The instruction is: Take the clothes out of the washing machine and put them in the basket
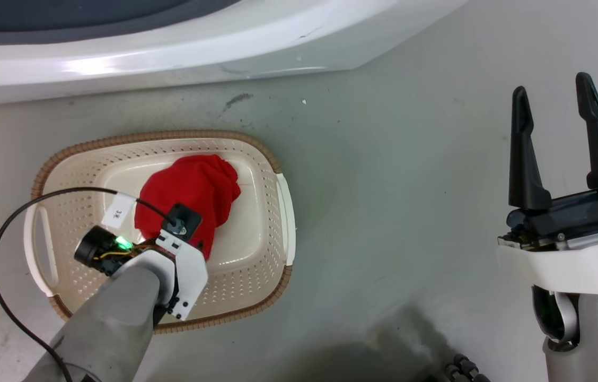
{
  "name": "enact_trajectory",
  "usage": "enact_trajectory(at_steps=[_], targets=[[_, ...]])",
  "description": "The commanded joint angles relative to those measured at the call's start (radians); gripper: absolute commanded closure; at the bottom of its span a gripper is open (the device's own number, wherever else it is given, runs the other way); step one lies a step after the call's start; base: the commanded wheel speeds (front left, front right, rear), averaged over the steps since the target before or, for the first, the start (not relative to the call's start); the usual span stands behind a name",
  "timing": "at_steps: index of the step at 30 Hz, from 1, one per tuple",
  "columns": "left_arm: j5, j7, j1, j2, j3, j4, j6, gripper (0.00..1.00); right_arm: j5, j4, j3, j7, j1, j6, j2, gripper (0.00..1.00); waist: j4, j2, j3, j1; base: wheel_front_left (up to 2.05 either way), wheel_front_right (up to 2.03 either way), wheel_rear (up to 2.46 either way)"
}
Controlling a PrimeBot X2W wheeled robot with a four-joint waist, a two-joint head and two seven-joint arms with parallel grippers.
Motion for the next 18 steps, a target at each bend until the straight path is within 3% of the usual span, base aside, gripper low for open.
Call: enact_trajectory(at_steps=[1,13,18], targets=[[-0.028,-0.014,0.032,-0.009,0.019,0.004,0.005,0.0,-0.006,0.01,0.011,-0.002,-0.003,-0.001,0.002,0.0,0.012,0.0,-0.053,-0.0001,0.0,0.0,0.0],[-0.103,-0.143,0.172,-0.054,0.089,-0.022,0.037,0.0,-0.014,0.081,0.037,-0.002,0.097,-0.001,0.001,0.0,0.05,0.0,-0.284,-0.0001,0.0,0.0,0.0],[-0.089,-0.146,0.25,-0.02,0.165,-0.172,0.092,0.0,-0.024,0.103,0.035,-0.002,0.148,-0.001,0.002,0.0,0.066,0.0,-0.373,-0.0001,0.0,0.0,0.0]])
